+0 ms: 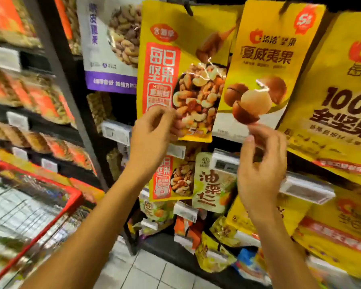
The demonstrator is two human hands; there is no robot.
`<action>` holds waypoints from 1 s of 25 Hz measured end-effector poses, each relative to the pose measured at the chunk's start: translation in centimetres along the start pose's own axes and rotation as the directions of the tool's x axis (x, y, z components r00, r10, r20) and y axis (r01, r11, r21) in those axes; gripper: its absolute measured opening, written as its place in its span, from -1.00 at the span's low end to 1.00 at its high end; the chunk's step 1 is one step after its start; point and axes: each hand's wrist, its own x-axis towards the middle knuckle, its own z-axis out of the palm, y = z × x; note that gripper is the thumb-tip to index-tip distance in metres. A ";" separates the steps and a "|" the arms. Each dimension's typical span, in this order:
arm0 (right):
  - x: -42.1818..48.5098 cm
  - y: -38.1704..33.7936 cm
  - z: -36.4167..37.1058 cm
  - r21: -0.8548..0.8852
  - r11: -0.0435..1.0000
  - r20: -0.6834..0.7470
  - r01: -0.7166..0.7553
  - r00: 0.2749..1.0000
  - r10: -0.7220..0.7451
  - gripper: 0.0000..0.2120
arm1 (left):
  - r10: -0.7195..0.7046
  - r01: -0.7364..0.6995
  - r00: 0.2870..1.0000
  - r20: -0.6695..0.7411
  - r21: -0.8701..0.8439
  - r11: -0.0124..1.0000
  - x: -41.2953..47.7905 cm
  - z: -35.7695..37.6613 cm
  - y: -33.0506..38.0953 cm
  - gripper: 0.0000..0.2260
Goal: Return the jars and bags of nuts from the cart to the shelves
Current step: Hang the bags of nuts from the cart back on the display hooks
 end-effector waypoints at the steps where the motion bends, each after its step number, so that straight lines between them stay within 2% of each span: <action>1: -2.5 -1.5 0.9 0.065 0.998 0.109 0.005 0.994 -0.012 -0.73 | -0.060 0.060 0.998 0.005 -0.007 0.998 -2.5 -2.0 -0.6 -0.76; 3: -7.9 -4.2 2.7 0.146 0.988 0.363 -0.057 0.932 0.000 -0.78 | -0.187 0.186 0.981 -0.046 -0.014 0.982 -8.1 -6.7 -1.8 -0.73; 4: -10.7 -5.3 3.8 0.169 0.978 0.481 -0.126 0.876 0.030 -0.81 | -0.252 0.252 0.962 -0.106 -0.010 0.968 -11.1 -9.2 -2.4 -0.72; 6: -17.0 -8.4 6.5 0.182 0.914 0.688 -0.364 0.711 0.146 -0.83 | -0.372 0.385 0.884 -0.282 -0.011 0.923 -17.8 -15.6 -3.1 -0.70; 8: -22.5 -11.5 8.8 0.165 0.807 0.810 -0.568 0.545 0.218 -0.78 | -0.455 0.485 0.797 -0.397 -0.028 0.874 -23.9 -21.3 -2.9 -0.70; 12: -34.1 -19.9 13.8 0.125 0.638 0.962 -0.760 0.249 0.109 -0.70 | -0.452 0.568 0.591 -0.668 -0.053 0.822 -34.1 -33.8 -1.0 -0.73; 14: -38.1 -23.4 15.9 0.070 0.644 0.993 -0.762 0.116 0.029 -0.70 | -0.428 0.567 0.457 -0.780 -0.114 0.815 -37.4 -38.6 0.0 -0.73; 20: -44.0 -28.9 26.0 -0.062 0.685 0.991 -0.726 -0.125 -0.042 -0.68 | -0.492 0.596 0.203 -0.846 -0.292 0.748 -41.2 -50.2 -1.6 -0.78; 22: -46.1 -29.9 30.7 -0.039 0.749 0.975 -0.661 -0.191 -0.118 -0.69 | -0.540 0.630 0.143 -0.829 -0.345 0.696 -41.7 -53.9 -3.6 -0.78; 24: -48.5 -30.2 35.6 -0.018 0.823 0.937 -0.568 -0.297 -0.185 -0.72 | -0.598 0.645 0.069 -0.799 -0.421 0.638 -41.8 -57.5 -6.4 -0.77; 25: -49.8 -29.9 38.0 -0.035 0.863 0.918 -0.504 -0.357 -0.171 -0.74 | -0.606 0.652 0.009 -0.795 -0.455 0.607 -41.8 -59.2 -8.0 -0.78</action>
